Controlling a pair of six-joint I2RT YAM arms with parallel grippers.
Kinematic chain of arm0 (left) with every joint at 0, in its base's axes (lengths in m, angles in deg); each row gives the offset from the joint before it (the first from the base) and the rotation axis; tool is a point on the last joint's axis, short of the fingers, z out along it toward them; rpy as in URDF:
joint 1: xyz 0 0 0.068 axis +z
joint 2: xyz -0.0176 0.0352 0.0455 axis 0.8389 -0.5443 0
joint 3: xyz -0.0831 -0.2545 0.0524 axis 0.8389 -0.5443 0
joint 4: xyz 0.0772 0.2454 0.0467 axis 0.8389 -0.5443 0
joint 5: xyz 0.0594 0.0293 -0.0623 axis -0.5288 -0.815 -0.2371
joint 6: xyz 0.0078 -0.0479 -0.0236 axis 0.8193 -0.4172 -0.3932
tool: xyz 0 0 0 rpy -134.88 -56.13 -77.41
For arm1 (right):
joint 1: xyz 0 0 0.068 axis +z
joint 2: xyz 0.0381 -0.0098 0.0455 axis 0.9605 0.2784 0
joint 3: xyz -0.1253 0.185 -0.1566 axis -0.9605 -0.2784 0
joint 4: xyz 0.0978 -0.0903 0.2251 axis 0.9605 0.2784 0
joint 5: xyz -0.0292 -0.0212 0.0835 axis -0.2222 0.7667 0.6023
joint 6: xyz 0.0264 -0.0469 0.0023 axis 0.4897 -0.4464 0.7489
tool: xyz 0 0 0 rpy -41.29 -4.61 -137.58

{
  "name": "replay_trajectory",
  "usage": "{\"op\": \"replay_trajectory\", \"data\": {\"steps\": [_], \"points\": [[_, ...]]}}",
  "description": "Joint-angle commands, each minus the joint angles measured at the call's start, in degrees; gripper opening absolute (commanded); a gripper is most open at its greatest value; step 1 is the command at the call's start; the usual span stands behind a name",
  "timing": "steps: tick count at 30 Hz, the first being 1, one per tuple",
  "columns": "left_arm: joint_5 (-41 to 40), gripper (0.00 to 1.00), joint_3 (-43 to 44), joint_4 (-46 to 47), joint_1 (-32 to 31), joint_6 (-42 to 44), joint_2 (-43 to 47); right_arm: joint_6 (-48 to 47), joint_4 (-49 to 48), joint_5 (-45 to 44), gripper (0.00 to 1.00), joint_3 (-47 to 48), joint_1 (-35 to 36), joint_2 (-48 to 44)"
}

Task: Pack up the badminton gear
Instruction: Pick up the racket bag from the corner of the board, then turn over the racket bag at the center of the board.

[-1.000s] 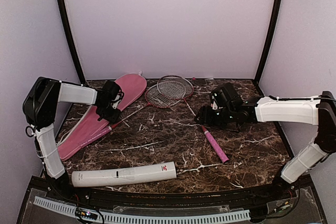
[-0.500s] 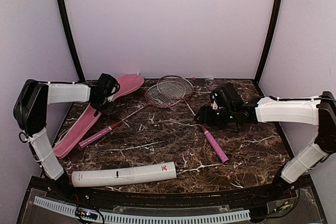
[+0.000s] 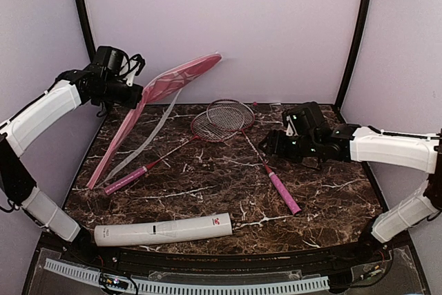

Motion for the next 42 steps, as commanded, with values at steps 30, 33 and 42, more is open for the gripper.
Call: {"op": "replay_trajectory", "data": {"steps": [30, 33, 42], "points": [[60.6, 0.00, 2.9, 5.4, -2.5, -22.0, -1.9, 0.4, -12.0, 3.2, 0.73, -7.6, 0.3, -5.2], [61.6, 0.00, 0.3, 8.2, -1.8, -22.0, -2.6, 0.7, -12.4, 3.9, 0.73, -7.8, 0.3, -4.5], [62.5, 0.00, -9.0, 12.1, 5.7, -17.1, -10.7, 2.2, -13.3, 4.0, 0.72, -9.7, 1.0, -5.4]]}}
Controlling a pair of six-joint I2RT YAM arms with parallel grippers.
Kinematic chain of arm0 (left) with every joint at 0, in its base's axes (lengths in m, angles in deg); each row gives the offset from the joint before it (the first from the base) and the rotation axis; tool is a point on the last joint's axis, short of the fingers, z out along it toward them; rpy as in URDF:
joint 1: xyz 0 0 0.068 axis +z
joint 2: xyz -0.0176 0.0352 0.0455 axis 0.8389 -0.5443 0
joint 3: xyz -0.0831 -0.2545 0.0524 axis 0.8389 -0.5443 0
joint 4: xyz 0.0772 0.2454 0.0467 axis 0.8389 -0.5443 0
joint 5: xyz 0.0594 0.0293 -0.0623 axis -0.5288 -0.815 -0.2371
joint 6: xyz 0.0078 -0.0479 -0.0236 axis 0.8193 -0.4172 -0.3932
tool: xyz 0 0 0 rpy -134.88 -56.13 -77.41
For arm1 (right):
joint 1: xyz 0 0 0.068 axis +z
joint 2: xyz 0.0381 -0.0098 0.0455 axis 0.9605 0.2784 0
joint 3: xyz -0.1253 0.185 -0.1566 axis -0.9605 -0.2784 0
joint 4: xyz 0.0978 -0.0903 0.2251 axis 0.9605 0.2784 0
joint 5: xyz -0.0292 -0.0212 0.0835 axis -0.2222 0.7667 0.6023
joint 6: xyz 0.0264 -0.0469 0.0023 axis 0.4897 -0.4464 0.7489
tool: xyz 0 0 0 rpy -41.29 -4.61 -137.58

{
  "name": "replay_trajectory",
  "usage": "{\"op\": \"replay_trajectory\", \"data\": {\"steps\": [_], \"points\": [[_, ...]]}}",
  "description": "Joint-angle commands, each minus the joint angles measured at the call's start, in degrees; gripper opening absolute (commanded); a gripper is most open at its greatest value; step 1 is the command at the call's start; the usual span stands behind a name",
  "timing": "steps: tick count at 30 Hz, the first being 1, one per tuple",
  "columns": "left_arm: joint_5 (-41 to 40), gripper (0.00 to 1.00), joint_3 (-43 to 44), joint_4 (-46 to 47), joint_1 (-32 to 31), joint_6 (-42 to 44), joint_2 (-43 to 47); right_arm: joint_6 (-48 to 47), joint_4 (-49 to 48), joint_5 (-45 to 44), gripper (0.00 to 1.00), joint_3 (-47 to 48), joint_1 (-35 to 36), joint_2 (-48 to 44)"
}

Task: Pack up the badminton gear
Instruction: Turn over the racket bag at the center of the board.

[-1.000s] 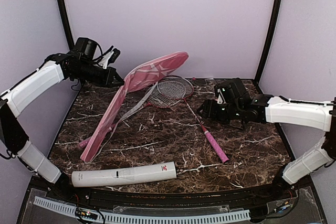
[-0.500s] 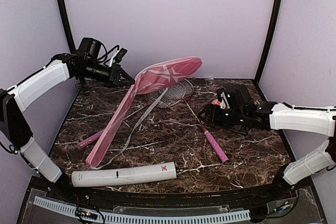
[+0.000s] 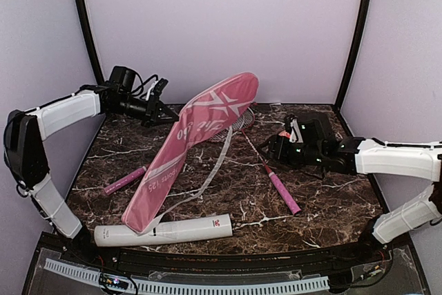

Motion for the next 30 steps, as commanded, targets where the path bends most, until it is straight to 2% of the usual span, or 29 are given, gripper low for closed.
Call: {"op": "replay_trajectory", "data": {"steps": [1, 4, 7, 12, 14, 16, 19, 22, 24, 26, 30], "points": [[1.1, 0.00, -4.4, 2.4, 4.4, 5.0, -3.8, 0.8, -1.9, -0.1, 0.72, -1.4, 0.9, -1.2], [0.6, 0.00, -6.4, 1.8, 8.1, 7.2, -6.8, 0.7, -1.5, -0.5, 0.72, -1.4, 1.1, -1.5], [-3.5, 0.00, -7.7, 1.0, 11.4, 9.6, -9.2, 0.6, -1.3, -0.7, 0.72, -1.2, 1.3, -1.6], [-9.8, 0.00, -8.4, 1.1, 12.3, 12.2, -10.8, 0.7, -1.8, -0.5, 0.72, -0.9, 1.6, -0.8], [-11.4, 0.07, -9.0, 1.3, 12.2, 13.1, -10.6, 0.8, -1.9, -0.3, 0.72, -0.7, 1.8, -0.3], [-15.0, 0.23, -9.2, 0.4, 12.2, 14.3, -9.7, 0.7, -2.1, -0.3, 0.72, -0.4, 2.0, 0.3], [-25.5, 0.45, -9.2, -1.9, 11.5, 16.3, -6.5, 0.6, -2.2, -0.4, 0.72, 0.3, 2.2, 0.9], [-35.8, 0.60, -10.5, -2.0, 10.2, 16.9, -1.2, 0.5, -2.4, -0.5, 0.72, 0.7, 2.4, 1.3], [-41.5, 0.64, -12.3, -1.5, 7.6, 17.1, 2.9, 0.5, -2.6, -0.6, 0.72, 0.8, 2.4, 1.6], [-43.8, 0.65, -13.4, -1.4, 4.2, 16.9, 6.8, 0.4, -2.8, -0.5, 0.72, 0.8, 2.4, 1.9], [-42.7, 0.61, -15.8, -2.5, -3.8, 12.4, 10.9, 0.6, -3.2, -0.6, 0.72, 0.5, 2.6, 2.4]]}}
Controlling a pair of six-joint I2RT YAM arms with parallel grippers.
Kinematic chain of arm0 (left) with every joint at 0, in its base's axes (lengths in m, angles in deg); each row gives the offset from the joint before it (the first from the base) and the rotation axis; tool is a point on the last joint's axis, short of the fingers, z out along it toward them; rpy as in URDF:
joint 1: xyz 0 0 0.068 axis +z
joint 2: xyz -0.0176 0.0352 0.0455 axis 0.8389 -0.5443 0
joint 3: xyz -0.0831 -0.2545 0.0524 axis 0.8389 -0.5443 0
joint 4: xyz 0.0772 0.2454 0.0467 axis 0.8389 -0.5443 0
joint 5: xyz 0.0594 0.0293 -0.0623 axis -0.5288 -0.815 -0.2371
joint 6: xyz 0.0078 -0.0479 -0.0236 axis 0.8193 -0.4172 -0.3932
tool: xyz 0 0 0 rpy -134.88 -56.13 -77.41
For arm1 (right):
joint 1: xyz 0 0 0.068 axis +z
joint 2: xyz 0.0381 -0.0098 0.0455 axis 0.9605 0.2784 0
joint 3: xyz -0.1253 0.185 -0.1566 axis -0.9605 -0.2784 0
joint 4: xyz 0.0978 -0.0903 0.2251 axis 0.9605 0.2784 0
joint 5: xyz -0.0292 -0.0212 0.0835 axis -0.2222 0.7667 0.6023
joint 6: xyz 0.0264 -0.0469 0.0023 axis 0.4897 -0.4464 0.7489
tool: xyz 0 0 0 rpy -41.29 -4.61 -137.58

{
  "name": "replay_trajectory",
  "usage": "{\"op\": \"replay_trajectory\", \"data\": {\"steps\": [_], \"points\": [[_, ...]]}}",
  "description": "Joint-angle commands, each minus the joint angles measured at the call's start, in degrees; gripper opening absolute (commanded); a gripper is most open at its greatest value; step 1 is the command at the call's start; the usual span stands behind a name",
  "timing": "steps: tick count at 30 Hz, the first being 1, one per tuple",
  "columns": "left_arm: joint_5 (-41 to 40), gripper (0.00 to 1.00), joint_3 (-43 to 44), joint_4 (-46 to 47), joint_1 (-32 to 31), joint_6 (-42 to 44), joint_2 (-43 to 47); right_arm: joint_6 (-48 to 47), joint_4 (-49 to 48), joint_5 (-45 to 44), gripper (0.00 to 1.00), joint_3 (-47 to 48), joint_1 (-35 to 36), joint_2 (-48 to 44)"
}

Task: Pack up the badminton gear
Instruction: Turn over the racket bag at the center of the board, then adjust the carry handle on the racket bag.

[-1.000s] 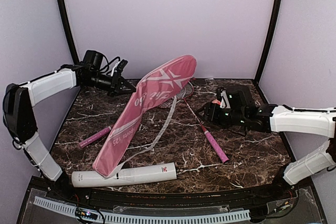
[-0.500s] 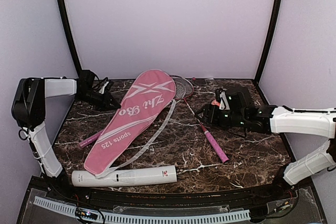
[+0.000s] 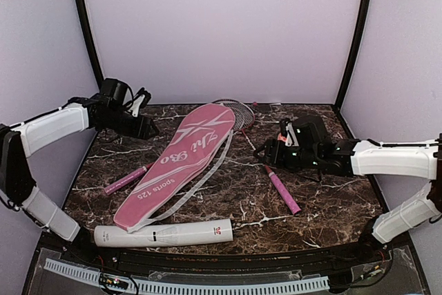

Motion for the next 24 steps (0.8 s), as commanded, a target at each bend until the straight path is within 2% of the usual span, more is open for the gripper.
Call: {"op": "replay_trajectory", "data": {"steps": [1, 7, 10, 13, 16, 24], "points": [[-4.3, 0.59, -3.9, -0.9, -8.8, -4.4, 5.0, 0.5, -2.8, -0.6, 0.72, 0.9, 0.8, 0.7], [-8.7, 0.40, -8.2, 5.6, -22.9, -16.3, 3.2, 0.9, -3.7, -0.5, 0.72, 0.4, 0.7, 1.2], [-10.5, 0.37, -9.2, 11.2, -27.7, -19.1, 0.7, 0.6, -3.0, -0.6, 0.72, 0.7, 0.7, 1.0], [-14.3, 0.33, -6.4, 10.3, -31.4, -19.4, -4.4, 0.4, -2.3, -1.1, 0.72, 0.4, 0.8, 0.3], [-18.6, 0.26, -3.2, 7.6, -33.5, -19.7, -10.2, 0.2, -1.7, -1.6, 0.72, -0.1, 0.8, -0.6], [-21.7, 0.25, -0.4, 6.8, -34.5, -19.9, -17.0, 0.6, -1.0, -2.4, 0.72, -2.2, 0.8, -2.9]]}}
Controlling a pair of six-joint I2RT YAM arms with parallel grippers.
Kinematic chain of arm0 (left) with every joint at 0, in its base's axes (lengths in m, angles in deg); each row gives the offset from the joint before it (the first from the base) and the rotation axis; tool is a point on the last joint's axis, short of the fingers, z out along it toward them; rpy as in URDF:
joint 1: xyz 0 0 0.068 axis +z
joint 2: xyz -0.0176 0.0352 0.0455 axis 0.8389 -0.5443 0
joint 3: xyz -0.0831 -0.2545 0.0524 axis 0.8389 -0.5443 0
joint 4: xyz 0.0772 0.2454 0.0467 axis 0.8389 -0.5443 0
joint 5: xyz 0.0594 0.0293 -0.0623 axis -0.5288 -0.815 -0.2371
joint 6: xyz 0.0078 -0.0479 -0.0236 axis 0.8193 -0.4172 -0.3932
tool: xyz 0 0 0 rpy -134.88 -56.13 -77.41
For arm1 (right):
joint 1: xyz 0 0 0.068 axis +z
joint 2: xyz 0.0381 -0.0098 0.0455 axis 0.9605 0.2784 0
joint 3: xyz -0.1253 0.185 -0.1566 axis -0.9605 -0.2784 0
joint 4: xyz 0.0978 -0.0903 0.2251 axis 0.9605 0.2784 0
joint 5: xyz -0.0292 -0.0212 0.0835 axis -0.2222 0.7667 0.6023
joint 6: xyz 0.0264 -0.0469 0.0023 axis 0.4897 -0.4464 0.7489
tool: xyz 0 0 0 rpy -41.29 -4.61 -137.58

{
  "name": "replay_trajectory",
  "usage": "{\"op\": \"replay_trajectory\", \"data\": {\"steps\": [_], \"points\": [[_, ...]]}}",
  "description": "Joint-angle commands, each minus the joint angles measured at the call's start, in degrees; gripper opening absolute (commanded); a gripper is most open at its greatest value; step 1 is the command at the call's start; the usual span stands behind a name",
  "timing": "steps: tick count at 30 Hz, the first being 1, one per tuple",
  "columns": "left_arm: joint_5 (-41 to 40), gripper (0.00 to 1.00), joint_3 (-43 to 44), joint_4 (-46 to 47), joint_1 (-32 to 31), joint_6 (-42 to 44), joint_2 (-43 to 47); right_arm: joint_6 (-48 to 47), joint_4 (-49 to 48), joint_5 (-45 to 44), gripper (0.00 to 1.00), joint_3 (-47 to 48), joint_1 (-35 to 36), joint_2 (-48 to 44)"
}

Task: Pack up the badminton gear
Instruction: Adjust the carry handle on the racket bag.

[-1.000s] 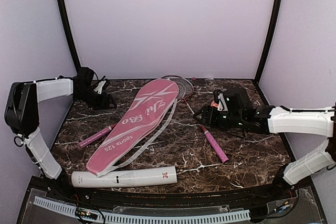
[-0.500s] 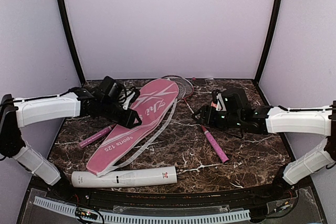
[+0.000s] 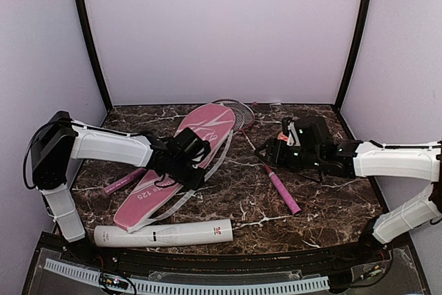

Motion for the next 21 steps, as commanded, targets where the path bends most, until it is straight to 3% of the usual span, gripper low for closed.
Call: {"op": "replay_trajectory", "data": {"steps": [1, 15, 21], "points": [[-3.6, 0.25, 2.2, -0.9, -0.2, -1.1, -1.2, 0.4, 0.0, -1.2, 0.72, -1.7, 0.4, -2.1], [-5.1, 0.34, 3.0, -2.5, -0.2, -1.6, -5.8, 0.4, -0.4, -0.8, 0.72, -1.7, 0.4, -1.4], [-0.7, 0.29, 2.3, -1.1, -0.2, -1.9, -7.2, 0.4, -0.5, -0.7, 0.72, -1.5, 0.4, -0.8]]}}
